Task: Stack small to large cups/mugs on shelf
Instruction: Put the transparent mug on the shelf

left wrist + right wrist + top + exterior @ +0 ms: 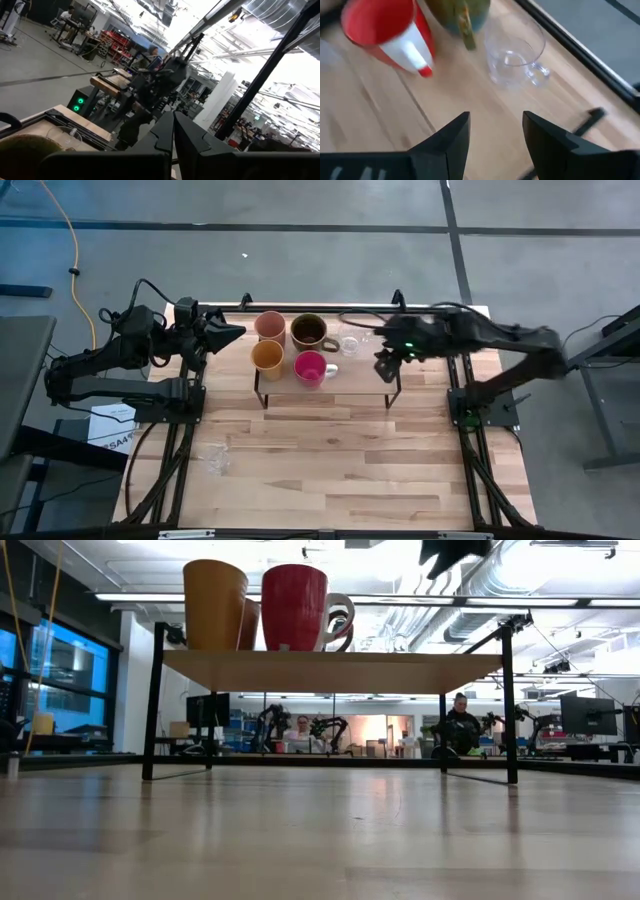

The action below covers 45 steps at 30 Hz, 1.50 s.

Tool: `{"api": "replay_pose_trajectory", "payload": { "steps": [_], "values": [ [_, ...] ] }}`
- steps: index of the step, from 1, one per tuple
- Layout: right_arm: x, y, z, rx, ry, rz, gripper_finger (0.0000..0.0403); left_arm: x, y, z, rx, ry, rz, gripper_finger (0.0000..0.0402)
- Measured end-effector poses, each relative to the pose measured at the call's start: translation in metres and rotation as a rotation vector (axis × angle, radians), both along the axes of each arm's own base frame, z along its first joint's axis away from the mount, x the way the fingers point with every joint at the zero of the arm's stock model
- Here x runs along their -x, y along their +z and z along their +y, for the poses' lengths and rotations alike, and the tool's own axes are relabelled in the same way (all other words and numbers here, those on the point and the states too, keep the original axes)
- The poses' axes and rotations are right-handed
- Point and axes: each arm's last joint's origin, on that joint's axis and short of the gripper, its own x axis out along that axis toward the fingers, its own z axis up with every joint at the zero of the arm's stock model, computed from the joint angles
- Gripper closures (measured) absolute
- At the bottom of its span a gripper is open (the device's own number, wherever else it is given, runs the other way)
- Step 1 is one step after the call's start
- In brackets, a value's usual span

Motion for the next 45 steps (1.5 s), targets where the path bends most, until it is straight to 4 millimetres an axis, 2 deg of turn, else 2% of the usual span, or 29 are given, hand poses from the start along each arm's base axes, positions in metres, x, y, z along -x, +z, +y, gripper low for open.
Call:
{"api": "replay_pose_trajectory", "payload": {
  "steps": [3, 6, 9, 13, 15, 19, 22, 25, 28, 30, 32, 35, 39, 45],
  "values": [
    [0.020, -0.019, 0.001, -0.017, -0.001, -0.193, 0.0229, 0.000, -0.001, 0.000, -0.007, 0.003, 0.006, 0.0399],
    [0.032, -0.034, 0.002, -0.017, 0.039, -0.411, 0.0229, 0.000, -0.002, 0.000, -0.016, 0.005, 0.027, 0.0399],
    [0.043, -0.038, 0.004, 0.018, 0.106, -0.646, 0.0229, -0.001, -0.004, 0.000, -0.031, 0.009, 0.049, 0.0399],
    [0.055, -0.037, 0.002, 0.064, 0.112, -0.907, 0.0229, -0.001, -0.007, 0.000, -0.073, 0.017, 0.087, 0.0399],
    [0.061, -0.038, 0.001, 0.092, 0.115, -0.962, 0.0229, -0.001, -0.007, 0.001, -0.078, 0.026, 0.092, 0.0399],
    [0.066, -0.042, 0.001, 0.106, 0.117, -0.957, 0.0229, -0.005, -0.008, 0.002, -0.027, 0.024, 0.100, 0.0386],
    [0.066, -0.039, 0.000, 0.093, 0.085, -0.970, 0.0229, -0.010, -0.001, 0.002, 0.031, -0.046, 0.120, 0.0344],
    [0.066, -0.037, 0.000, 0.097, 0.060, -0.974, 0.0229, -0.019, 0.012, -0.003, 0.064, -0.165, 0.157, 0.0283],
    [0.066, -0.037, 0.000, 0.129, 0.070, -0.963, 0.0229, -0.028, 0.029, -0.017, 0.074, -0.312, 0.251, 0.0224],
    [0.066, -0.038, 0.000, 0.141, 0.077, -0.954, 0.0229, -0.033, 0.039, -0.030, 0.092, -0.403, 0.376, 0.0201],
    [0.066, -0.039, 0.000, 0.139, 0.077, -0.942, 0.0229, -0.037, 0.042, -0.046, 0.114, -0.460, 0.560, 0.0193],
    [0.066, -0.041, 0.000, 0.131, 0.075, -0.920, 0.0229, -0.041, 0.036, -0.074, 0.106, -0.472, 0.881, 0.0201],
    [0.066, -0.043, 0.000, 0.128, 0.075, -0.894, 0.0229, -0.042, 0.010, -0.112, 0.032, -0.405, 1.219, 0.0232],
    [0.066, -0.045, -0.004, 0.136, 0.056, -0.881, 0.0229, -0.029, -0.058, -0.164, -0.032, -0.409, 1.492, 0.0290]
  ]
}}
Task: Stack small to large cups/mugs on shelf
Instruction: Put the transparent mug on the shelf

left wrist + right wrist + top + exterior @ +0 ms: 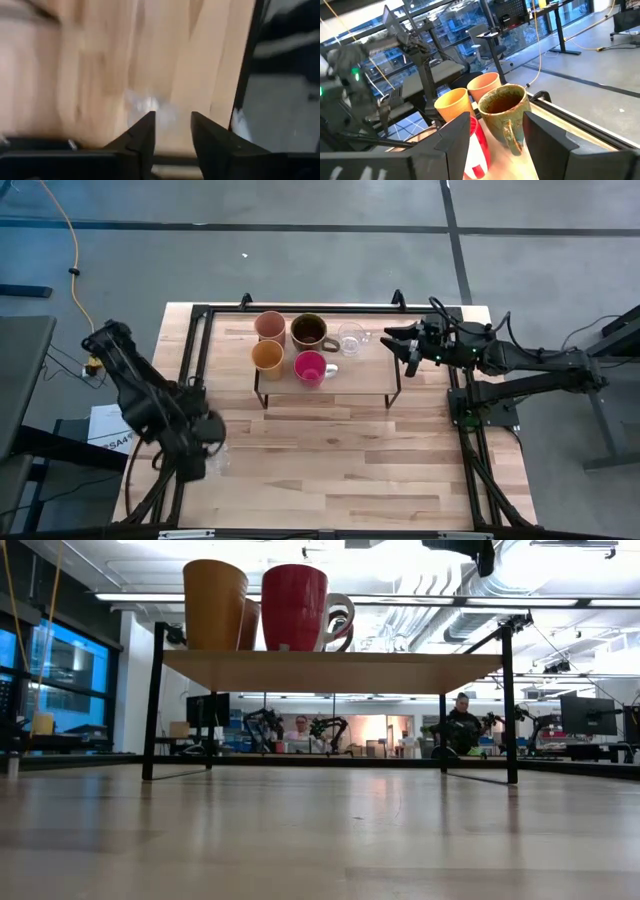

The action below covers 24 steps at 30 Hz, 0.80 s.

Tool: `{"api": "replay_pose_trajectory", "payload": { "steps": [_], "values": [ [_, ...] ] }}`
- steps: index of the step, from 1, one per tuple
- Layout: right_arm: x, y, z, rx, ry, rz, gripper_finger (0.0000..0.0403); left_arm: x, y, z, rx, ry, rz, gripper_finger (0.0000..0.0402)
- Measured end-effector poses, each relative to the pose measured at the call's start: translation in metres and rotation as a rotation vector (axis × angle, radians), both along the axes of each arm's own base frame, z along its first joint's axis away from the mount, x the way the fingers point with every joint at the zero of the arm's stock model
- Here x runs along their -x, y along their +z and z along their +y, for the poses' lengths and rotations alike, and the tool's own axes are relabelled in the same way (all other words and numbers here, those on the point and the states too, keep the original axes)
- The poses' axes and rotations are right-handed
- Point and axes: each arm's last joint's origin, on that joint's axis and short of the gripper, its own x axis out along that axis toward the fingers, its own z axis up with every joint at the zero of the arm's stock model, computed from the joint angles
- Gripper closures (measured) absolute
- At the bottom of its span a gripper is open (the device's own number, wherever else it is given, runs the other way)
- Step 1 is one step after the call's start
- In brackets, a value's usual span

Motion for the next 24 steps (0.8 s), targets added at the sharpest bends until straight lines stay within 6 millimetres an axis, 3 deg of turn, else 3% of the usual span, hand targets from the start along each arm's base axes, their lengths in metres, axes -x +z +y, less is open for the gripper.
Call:
{"api": "replay_pose_trajectory", "payload": {
  "steps": [3, 6, 11, 16, 24],
  "values": [
    [0.000, 0.000, -0.001, -0.009, -0.008, -0.001, 0.0229, 0.012, -0.035, -0.012, 0.008, 0.023, 0.095, 0.0318],
    [0.000, -0.001, -0.002, -0.025, -0.012, 0.000, 0.0229, 0.021, -0.059, -0.010, -0.038, 0.085, 0.122, 0.0340],
    [0.000, -0.002, -0.002, -0.054, -0.014, 0.005, 0.0229, 0.024, -0.065, -0.001, -0.103, 0.138, 0.047, 0.0343],
    [0.000, -0.002, -0.002, -0.061, -0.014, 0.005, 0.0229, 0.028, -0.076, 0.000, -0.065, 0.136, 0.107, 0.0306],
    [0.000, -0.002, -0.002, -0.062, -0.015, 0.004, 0.0229, 0.028, -0.099, 0.000, -0.066, 0.139, 0.109, 0.0217]
  ]
}}
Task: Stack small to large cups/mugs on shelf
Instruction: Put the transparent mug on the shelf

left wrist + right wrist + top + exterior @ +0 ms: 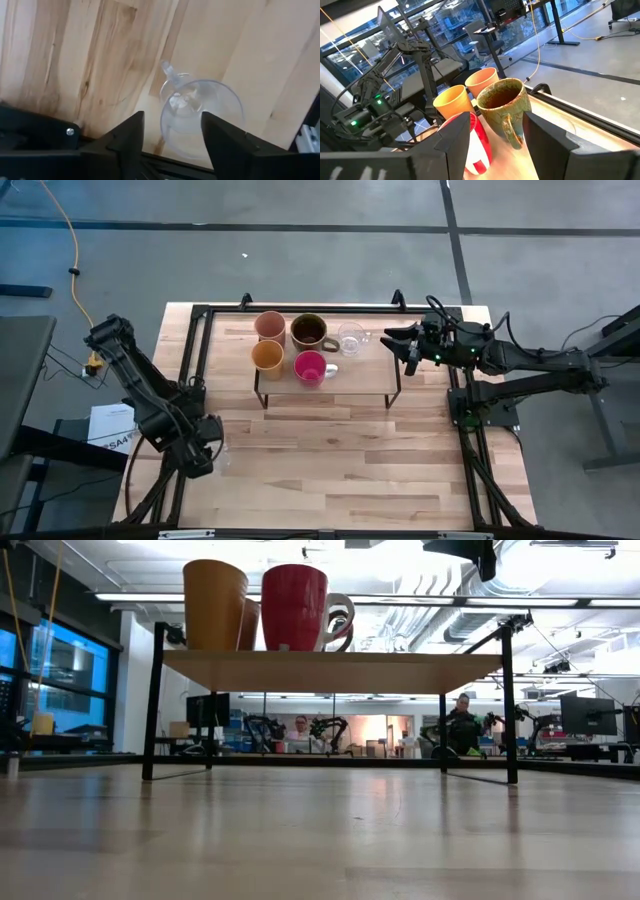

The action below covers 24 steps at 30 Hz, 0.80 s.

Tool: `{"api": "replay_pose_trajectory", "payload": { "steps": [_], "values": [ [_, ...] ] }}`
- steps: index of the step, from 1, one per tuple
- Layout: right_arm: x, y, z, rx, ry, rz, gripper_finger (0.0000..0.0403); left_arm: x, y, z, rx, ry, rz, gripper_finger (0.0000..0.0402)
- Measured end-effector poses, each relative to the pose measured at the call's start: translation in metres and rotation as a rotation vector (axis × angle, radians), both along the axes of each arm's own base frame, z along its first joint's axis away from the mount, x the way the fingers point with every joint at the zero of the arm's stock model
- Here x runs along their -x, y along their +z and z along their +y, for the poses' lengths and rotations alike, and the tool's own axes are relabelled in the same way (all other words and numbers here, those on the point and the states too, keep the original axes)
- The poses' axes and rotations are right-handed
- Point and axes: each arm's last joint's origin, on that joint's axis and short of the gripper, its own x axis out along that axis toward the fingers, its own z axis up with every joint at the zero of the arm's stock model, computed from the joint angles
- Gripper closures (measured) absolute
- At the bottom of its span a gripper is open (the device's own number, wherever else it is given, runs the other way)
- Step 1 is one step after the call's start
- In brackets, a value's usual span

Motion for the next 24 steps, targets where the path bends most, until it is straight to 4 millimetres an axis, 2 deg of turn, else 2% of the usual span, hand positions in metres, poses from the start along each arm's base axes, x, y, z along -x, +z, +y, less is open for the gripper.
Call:
{"api": "replay_pose_trajectory", "payload": {
  "steps": [5, 13, 20, 24],
  "values": [
    [0.000, 0.000, 0.000, -0.020, -0.002, -0.007, 0.0229, 0.003, -0.009, 0.002, -0.008, 0.008, 0.032, 0.0201],
    [0.000, 0.000, 0.000, -0.022, -0.002, -0.008, 0.0229, 0.004, -0.025, 0.002, 0.023, -0.008, 0.050, 0.0213],
    [0.000, 0.000, 0.000, -0.022, -0.002, -0.008, 0.0229, 0.007, -0.037, 0.004, 0.031, -0.006, 0.094, 0.0240],
    [0.000, 0.000, 0.000, -0.022, -0.002, -0.008, 0.0229, 0.007, -0.037, 0.004, 0.030, -0.005, 0.094, 0.0276]
  ]
}}
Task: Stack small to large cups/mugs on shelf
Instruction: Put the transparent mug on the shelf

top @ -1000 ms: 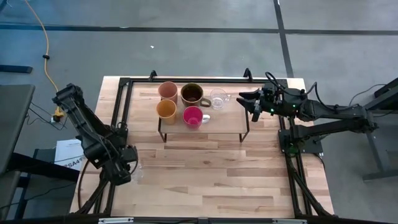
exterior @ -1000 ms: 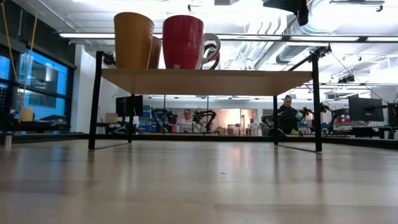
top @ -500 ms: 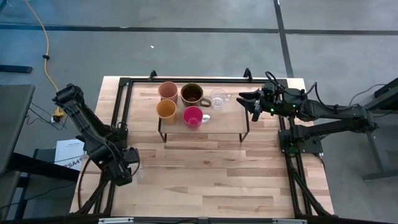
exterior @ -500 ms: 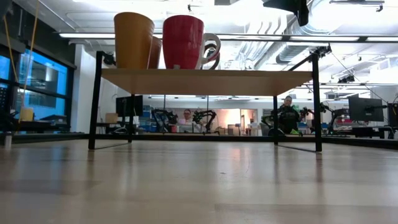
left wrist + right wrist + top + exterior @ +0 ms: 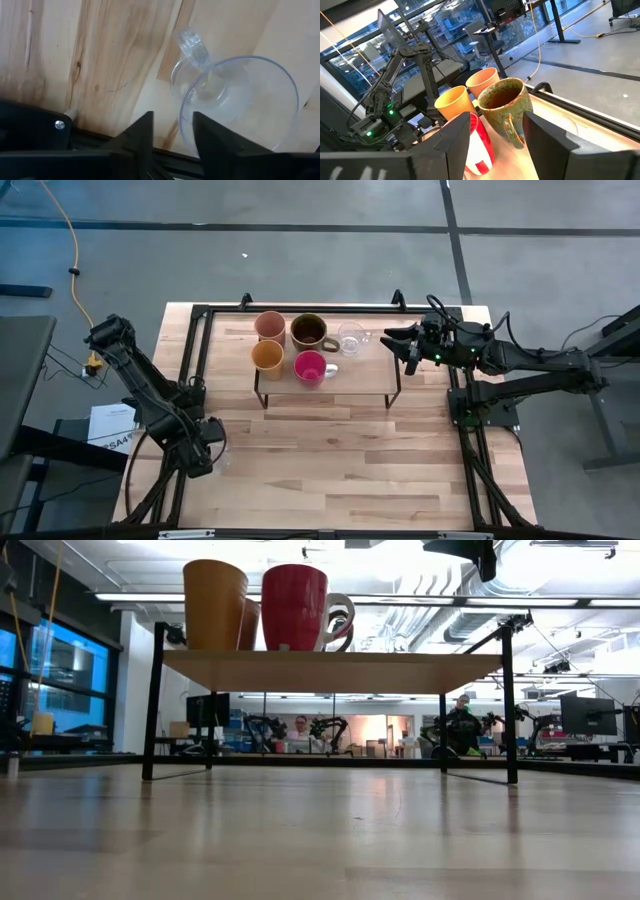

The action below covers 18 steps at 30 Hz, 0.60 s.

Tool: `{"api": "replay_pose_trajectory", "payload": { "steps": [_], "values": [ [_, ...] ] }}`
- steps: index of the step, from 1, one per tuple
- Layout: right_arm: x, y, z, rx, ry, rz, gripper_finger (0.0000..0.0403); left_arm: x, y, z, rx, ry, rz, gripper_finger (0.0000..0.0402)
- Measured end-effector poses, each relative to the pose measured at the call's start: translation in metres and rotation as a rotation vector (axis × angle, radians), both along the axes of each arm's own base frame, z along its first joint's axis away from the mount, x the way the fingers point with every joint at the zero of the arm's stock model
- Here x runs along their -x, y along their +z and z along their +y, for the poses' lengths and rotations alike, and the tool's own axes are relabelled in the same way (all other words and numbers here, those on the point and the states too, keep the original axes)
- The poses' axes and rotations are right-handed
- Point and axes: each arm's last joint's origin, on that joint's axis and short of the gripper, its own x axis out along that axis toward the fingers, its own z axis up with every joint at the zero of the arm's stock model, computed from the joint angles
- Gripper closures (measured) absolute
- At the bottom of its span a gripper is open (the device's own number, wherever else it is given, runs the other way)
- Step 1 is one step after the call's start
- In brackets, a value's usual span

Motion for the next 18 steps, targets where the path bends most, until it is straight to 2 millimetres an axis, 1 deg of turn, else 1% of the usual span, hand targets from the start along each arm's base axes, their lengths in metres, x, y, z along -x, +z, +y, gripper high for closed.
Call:
{"api": "replay_pose_trajectory", "payload": {
  "steps": [2, 5, 6, 8, 10, 12, 14, 16, 18],
  "values": [
    [0.000, 0.000, 0.000, 0.000, 0.000, 0.000, 0.0229, 0.000, 0.000, 0.000, -0.003, 0.000, -0.005, 0.0309],
    [0.000, 0.000, 0.000, 0.000, 0.000, -0.001, 0.0229, -0.001, 0.000, 0.000, -0.001, 0.003, -0.009, 0.0378],
    [0.000, 0.000, 0.000, 0.000, 0.000, -0.001, 0.0229, -0.001, 0.000, -0.001, 0.002, 0.009, -0.012, 0.0389],
    [0.000, 0.000, 0.000, -0.002, 0.000, -0.001, 0.0229, -0.001, 0.002, -0.001, 0.007, 0.012, -0.015, 0.0389],
    [0.000, 0.000, 0.000, -0.011, -0.001, -0.004, 0.0229, -0.004, 0.010, -0.004, 0.025, 0.013, -0.034, 0.0395],
    [0.000, 0.000, 0.000, -0.024, -0.002, -0.009, 0.0229, -0.007, 0.024, -0.007, 0.042, 0.006, -0.052, 0.0398],
    [0.000, 0.000, 0.000, -0.024, -0.002, -0.009, 0.0229, -0.009, 0.044, -0.009, 0.055, -0.044, -0.069, 0.0398],
    [0.000, 0.000, 0.000, -0.024, -0.002, -0.009, 0.0229, -0.012, 0.072, -0.011, 0.079, -0.109, -0.101, 0.0400],
    [0.000, 0.000, 0.000, -0.020, -0.001, -0.008, 0.0229, -0.016, 0.104, -0.007, 0.111, -0.170, -0.146, 0.0400]
  ]
}}
